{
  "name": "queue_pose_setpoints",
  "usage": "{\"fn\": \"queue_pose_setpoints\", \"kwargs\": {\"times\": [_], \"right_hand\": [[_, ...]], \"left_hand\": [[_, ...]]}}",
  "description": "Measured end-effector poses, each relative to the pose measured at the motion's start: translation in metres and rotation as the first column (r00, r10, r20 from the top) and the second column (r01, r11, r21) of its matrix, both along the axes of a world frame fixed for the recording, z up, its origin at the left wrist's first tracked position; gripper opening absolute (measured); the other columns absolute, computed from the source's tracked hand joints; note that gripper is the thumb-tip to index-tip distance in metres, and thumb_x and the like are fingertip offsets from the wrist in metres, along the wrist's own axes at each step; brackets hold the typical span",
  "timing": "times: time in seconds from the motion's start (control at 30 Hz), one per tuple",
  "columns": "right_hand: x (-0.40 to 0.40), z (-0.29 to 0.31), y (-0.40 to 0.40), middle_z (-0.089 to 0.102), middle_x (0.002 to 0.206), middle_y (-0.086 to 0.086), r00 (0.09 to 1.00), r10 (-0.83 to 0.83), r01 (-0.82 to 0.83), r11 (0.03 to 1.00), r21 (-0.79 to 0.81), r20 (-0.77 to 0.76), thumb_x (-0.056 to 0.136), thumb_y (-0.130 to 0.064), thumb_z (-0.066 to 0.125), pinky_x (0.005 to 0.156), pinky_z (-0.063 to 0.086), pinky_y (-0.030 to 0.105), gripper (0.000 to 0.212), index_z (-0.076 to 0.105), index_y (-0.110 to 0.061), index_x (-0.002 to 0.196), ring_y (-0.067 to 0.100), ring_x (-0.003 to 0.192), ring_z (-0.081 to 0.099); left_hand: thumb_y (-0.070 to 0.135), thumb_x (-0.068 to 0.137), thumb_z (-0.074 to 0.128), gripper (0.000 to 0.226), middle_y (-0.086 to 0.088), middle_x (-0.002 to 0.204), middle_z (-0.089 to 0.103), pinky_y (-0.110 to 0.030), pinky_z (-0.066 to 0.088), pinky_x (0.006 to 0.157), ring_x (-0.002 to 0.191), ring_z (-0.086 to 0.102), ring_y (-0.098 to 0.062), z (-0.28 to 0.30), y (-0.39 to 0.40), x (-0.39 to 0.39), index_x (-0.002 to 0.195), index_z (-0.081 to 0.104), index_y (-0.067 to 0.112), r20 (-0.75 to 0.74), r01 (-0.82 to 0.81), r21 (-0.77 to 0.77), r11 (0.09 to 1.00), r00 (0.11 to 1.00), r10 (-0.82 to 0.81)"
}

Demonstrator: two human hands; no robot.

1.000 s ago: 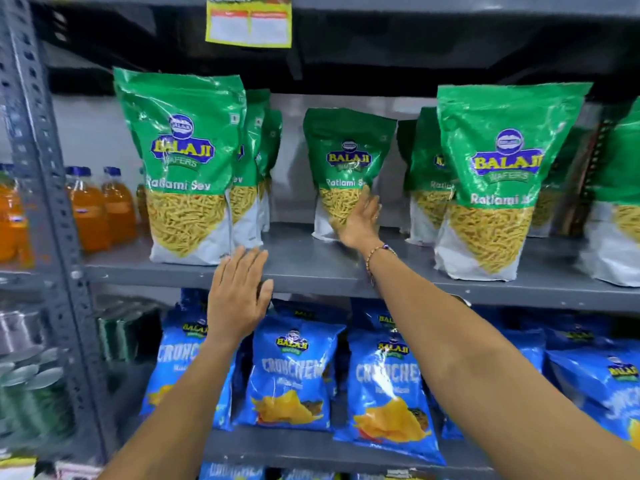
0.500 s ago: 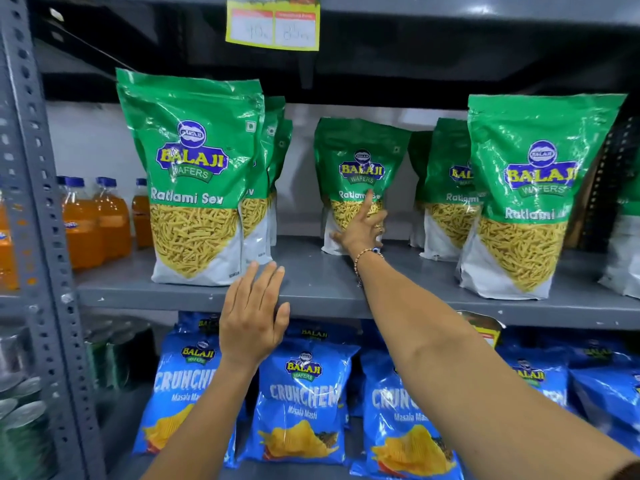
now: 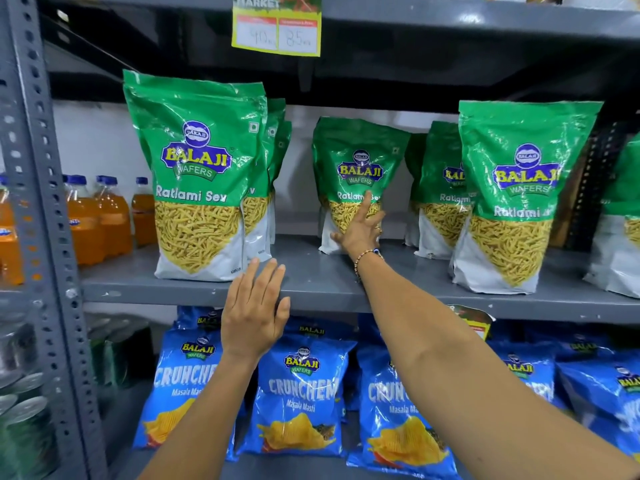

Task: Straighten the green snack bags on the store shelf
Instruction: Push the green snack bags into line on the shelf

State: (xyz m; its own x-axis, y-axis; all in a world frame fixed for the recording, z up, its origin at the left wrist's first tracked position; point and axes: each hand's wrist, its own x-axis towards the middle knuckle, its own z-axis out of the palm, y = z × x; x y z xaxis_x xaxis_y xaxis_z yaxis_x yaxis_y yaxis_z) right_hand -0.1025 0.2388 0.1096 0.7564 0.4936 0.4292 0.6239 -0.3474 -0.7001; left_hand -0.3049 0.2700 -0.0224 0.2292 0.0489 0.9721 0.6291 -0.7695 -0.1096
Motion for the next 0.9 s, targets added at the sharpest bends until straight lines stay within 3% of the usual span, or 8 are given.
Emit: {"fn": "queue_pose_setpoints", "kwargs": {"times": [0.23, 0.4, 0.9], "right_hand": [[-0.019, -0.002, -0.021, 0.000, 0.156, 0.024, 1.000, -0.008, 0.008, 0.998, 0.060, -0.011, 0.076, -0.020, 0.079, 0.111, 0.030, 0.059, 0.128, -0.027, -0.017, 0.147, 0.049, 0.138, 0.027], [-0.034, -0.002, -0.038, 0.007, 0.154, 0.023, 1.000, -0.020, 0.020, 0.999, 0.045, 0.020, 0.076, -0.023, 0.079, 0.108, 0.035, 0.057, 0.126, -0.023, -0.013, 0.149, 0.047, 0.135, 0.031], [-0.078, -0.007, -0.082, 0.012, 0.153, 0.023, 0.993, -0.102, 0.098, 0.993, 0.064, 0.065, 0.075, -0.026, 0.080, 0.103, 0.039, 0.059, 0.120, -0.012, -0.013, 0.152, 0.047, 0.132, 0.036]], "left_hand": [[0.033, 0.101, 0.029, 0.045, -0.011, 0.134, 0.059, -0.044, 0.033, 0.106, 0.132, 0.045, -0.032, 0.002, -0.006, -0.004, 0.133, 0.049, 0.009, -0.036, 0.004, -0.049, 0.999, 0.999, -0.006], [0.033, 0.102, 0.030, 0.045, -0.011, 0.137, 0.056, -0.044, 0.030, 0.108, 0.134, 0.042, -0.032, 0.002, -0.008, -0.007, 0.135, 0.048, 0.009, -0.075, 0.010, -0.092, 0.996, 0.997, -0.017], [0.036, 0.102, 0.024, 0.051, -0.015, 0.135, 0.057, -0.043, 0.024, 0.110, 0.134, 0.043, -0.034, 0.009, -0.022, -0.015, 0.134, 0.051, 0.006, -0.169, 0.002, -0.241, 0.971, 0.985, -0.044]]}}
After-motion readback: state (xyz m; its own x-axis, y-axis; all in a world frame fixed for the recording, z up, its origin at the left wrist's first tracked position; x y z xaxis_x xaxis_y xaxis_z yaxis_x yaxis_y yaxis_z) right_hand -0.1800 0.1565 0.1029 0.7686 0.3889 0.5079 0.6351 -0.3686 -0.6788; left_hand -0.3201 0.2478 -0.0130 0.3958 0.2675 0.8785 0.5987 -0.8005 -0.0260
